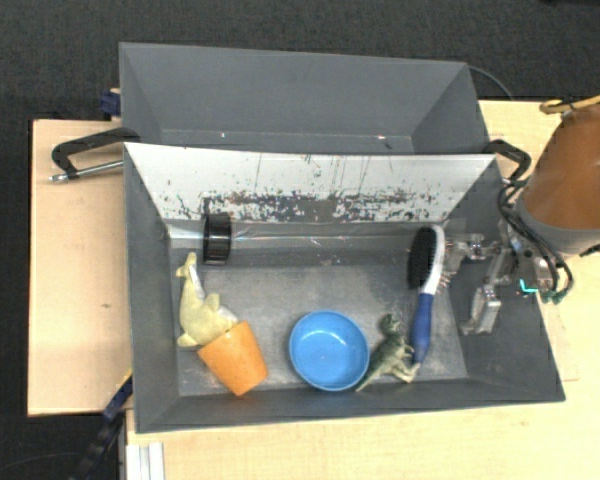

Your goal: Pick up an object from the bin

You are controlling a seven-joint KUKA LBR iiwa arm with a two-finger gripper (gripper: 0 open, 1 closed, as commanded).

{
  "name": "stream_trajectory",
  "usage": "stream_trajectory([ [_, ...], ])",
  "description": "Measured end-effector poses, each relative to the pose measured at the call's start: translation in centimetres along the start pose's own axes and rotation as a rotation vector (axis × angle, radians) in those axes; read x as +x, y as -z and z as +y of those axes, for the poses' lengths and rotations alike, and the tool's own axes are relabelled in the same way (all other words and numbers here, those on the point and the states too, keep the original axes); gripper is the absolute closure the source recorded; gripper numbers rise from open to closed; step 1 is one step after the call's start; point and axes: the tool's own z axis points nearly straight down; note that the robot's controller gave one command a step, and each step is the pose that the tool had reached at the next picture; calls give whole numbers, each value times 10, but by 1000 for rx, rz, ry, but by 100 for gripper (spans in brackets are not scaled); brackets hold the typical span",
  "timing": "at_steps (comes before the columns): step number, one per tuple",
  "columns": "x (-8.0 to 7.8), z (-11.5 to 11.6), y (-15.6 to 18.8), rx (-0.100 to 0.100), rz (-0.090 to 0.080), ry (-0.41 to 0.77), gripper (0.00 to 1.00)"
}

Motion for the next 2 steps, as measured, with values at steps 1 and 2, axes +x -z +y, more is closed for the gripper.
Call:
stream_trajectory([
  [1,14,43,-70,0,-3,581,0],
  [2,7,59,-38,7,-15,843,0],
])
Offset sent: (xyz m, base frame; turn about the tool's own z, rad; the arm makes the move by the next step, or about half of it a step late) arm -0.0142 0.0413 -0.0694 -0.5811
